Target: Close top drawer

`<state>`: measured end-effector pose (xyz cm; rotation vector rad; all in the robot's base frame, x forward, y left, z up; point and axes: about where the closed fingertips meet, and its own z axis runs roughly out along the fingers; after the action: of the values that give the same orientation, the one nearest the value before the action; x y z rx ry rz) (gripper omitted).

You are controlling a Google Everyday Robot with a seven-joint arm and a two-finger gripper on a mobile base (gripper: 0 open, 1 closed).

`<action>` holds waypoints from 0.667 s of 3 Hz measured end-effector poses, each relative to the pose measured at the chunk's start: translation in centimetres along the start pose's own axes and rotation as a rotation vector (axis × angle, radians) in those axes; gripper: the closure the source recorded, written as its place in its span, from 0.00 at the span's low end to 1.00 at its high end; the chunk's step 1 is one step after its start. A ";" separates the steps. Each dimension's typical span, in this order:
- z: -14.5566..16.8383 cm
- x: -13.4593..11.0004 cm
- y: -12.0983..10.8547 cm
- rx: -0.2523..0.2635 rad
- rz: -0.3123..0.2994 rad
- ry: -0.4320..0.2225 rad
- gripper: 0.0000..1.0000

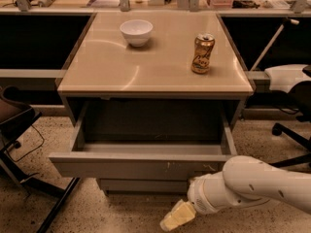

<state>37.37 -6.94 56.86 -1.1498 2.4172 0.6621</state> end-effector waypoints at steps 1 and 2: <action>-2.8 -2.5 -2.1 0.095 0.011 -0.051 0.00; -1.9 -9.1 -2.9 0.107 -0.038 -0.079 0.00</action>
Offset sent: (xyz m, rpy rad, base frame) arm 0.1086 0.0215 0.0865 -0.0156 -0.1898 -0.0859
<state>44.84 -4.06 62.46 -1.1034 2.3291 0.5489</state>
